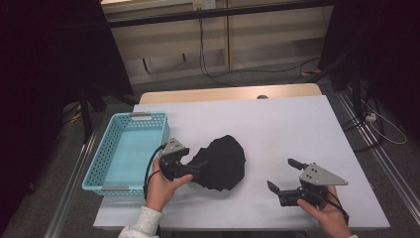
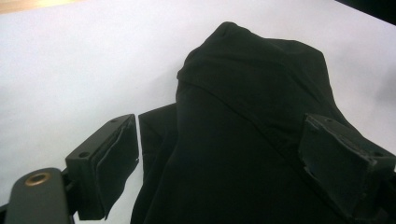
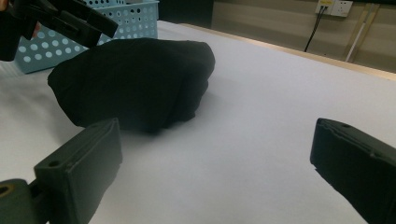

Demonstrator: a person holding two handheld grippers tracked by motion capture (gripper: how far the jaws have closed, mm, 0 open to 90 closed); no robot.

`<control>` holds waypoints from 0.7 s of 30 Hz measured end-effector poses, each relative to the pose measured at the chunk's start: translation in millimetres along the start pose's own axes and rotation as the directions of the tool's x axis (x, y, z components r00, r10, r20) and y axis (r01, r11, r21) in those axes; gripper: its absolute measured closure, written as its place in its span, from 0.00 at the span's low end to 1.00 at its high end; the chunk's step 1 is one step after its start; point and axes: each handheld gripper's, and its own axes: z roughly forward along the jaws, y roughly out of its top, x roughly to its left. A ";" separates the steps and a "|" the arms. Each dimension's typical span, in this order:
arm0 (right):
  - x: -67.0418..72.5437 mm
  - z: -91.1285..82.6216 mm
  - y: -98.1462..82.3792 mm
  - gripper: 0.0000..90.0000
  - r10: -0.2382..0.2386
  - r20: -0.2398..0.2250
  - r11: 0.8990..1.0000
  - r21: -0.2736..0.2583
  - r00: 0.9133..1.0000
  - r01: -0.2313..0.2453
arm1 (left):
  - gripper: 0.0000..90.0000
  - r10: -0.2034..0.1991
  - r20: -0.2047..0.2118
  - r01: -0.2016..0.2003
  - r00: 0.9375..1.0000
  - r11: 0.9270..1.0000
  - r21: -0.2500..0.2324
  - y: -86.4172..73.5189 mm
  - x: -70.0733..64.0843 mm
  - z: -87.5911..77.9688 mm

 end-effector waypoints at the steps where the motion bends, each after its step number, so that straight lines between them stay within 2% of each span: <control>1: 0.0 0.0 0.0 0.02 0.000 0.000 1.000 0.000 1.000 0.000 | 0.14 -0.001 -0.001 0.001 1.000 1.000 -0.001 0.0 0.3 0.0; 10: 1.9 8.0 1.3 0.02 -0.004 0.004 1.000 0.028 1.000 0.004 | 0.14 0.001 -0.015 -0.001 1.000 1.000 0.002 0.2 1.6 -1.6; 14: 4.4 12.5 2.3 0.02 0.001 -0.002 0.999 0.035 1.000 -0.001 | 0.15 -0.013 -0.025 0.013 1.000 1.000 -0.012 2.7 2.7 -6.0; 15: 5.3 13.2 2.7 0.02 0.003 -0.004 0.999 0.034 1.000 -0.003 | 0.18 -0.012 -0.039 0.012 0.999 1.000 -0.012 2.8 2.4 -7.4; 16: 6.2 13.9 3.1 0.02 0.002 -0.007 1.000 0.031 1.000 -0.002 | 0.24 -0.009 -0.043 0.009 0.999 1.000 -0.007 2.4 1.4 -8.4; 17: 7.1 14.4 3.3 0.02 0.001 -0.011 0.999 0.032 1.000 -0.001 | 0.33 0.005 -0.036 -0.005 0.999 1.000 0.000 1.7 0.9 -8.8; 21: 9.6 17.1 3.6 0.03 -0.009 -0.027 0.999 0.038 1.000 0.010 | 0.56 -0.005 0.006 0.005 1.000 0.999 0.042 -2.3 -1.3 -5.1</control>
